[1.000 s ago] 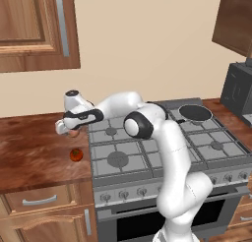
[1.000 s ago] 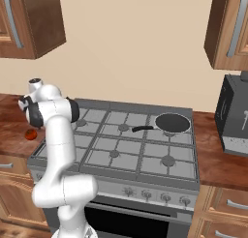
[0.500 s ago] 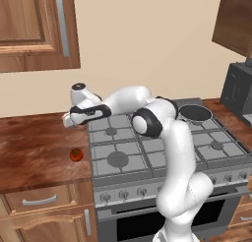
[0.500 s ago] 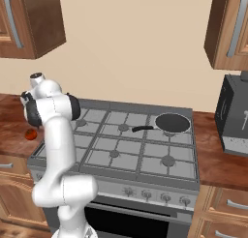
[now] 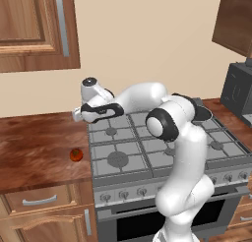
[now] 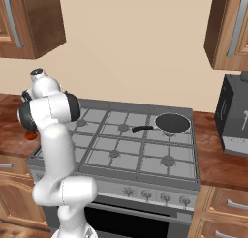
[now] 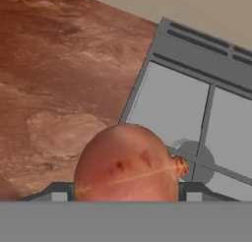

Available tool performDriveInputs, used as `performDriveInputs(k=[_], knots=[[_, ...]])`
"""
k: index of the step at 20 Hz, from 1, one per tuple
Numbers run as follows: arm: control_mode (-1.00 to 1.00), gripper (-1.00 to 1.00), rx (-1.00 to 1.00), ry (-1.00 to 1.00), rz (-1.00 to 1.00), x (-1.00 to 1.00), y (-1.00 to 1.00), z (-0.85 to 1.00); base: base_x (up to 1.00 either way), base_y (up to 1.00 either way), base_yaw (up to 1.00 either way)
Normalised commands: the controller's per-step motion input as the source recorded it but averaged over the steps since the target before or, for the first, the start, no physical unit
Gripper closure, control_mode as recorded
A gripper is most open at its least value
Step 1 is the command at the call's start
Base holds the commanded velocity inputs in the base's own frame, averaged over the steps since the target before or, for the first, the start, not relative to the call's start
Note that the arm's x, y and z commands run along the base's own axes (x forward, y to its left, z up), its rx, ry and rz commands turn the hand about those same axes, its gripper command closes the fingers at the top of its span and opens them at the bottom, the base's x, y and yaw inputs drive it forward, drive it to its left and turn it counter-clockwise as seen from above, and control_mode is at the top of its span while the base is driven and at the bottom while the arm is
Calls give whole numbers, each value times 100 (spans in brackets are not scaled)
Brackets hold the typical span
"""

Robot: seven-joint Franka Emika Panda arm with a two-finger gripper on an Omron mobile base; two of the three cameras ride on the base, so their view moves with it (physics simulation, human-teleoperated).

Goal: Place the pan on the rear right burner on the stove. Then place the tomato and the onion in the pan and turn on the rear right burner.

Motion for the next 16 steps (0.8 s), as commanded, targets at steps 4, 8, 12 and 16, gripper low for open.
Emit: performDriveInputs(k=[4, 8, 12, 16], knots=[[-100, 100, 0, 0, -5, -39, -66, 31, 0, 0, 0], [-100, 100, 1, 0, -9, -28, -79, 32, 0, 0, 0], [-100, 100, 0, 0, -11, -14, -78, 34, 0, 0, 0], [-100, 100, 0, 1, -13, -4, -76, 23, 0, 0, 0]])
